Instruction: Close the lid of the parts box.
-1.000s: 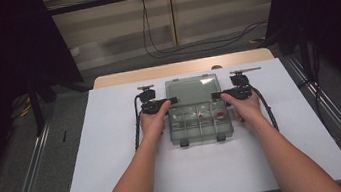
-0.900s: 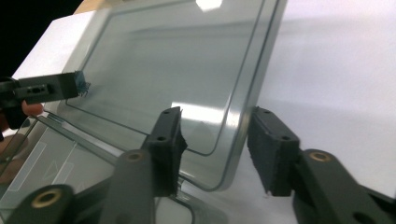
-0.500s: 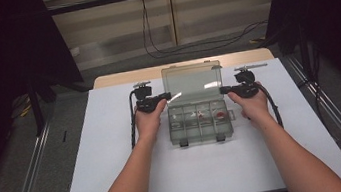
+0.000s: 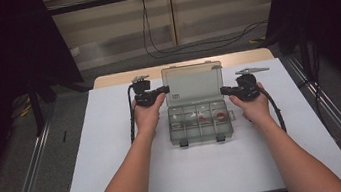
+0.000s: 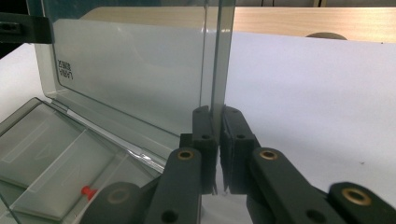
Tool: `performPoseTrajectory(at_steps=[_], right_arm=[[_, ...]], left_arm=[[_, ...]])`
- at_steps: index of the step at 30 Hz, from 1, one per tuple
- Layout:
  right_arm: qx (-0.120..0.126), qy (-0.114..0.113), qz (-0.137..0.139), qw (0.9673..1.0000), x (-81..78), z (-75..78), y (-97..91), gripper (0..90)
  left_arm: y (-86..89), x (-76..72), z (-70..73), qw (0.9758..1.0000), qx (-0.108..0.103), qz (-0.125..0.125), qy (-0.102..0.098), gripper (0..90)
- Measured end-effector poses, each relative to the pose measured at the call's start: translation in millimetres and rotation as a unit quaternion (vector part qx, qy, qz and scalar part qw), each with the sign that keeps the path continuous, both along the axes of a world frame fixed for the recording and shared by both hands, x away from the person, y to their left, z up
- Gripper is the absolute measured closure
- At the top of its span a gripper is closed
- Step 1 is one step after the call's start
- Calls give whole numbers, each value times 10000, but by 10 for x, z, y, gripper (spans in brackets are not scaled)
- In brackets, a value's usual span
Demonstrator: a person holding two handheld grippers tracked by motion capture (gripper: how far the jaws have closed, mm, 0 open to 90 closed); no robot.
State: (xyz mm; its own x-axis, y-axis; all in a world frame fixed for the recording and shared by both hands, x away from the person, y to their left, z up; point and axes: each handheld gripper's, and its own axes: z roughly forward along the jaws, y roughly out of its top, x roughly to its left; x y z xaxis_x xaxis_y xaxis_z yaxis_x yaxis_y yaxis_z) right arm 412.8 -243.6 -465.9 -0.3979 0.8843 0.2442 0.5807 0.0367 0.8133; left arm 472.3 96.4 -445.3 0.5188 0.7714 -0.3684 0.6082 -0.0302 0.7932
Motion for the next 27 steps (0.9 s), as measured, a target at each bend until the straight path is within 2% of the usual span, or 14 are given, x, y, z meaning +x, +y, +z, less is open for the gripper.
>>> performPoseTrajectory(at_steps=[2,3,7,9,16,20,22,25,27], right_arm=[[33,26,-25,10000,4,-3,3,854],[54,56,-57,10000,10,-4,2,853],[91,112,-54,9999,28,-3,-2,829],[94,84,-35,9999,40,26,1,794],[255,-54,-255,9993,133,305,-29,781],[148,-22,-251,9996,194,360,3,788],[135,-11,-220,9997,216,368,22,810],[-51,-63,-235,9997,225,369,55,815],[-3,-33,-267,9996,231,367,49,820]], left_arm=[[10,-10,1,10000,16,54,-65,814],[29,-15,3,10000,-1,-33,-90,836],[27,-69,23,9990,230,-105,-356,854],[20,-92,24,9989,232,-62,-412,856],[24,-154,29,9973,316,-112,-652,859],[35,-168,17,9970,276,-139,-716,860],[33,-173,13,9969,347,-95,-700,861],[30,-172,15,9967,348,-111,-724,862],[35,-170,17,9964,370,-139,-751,862]])
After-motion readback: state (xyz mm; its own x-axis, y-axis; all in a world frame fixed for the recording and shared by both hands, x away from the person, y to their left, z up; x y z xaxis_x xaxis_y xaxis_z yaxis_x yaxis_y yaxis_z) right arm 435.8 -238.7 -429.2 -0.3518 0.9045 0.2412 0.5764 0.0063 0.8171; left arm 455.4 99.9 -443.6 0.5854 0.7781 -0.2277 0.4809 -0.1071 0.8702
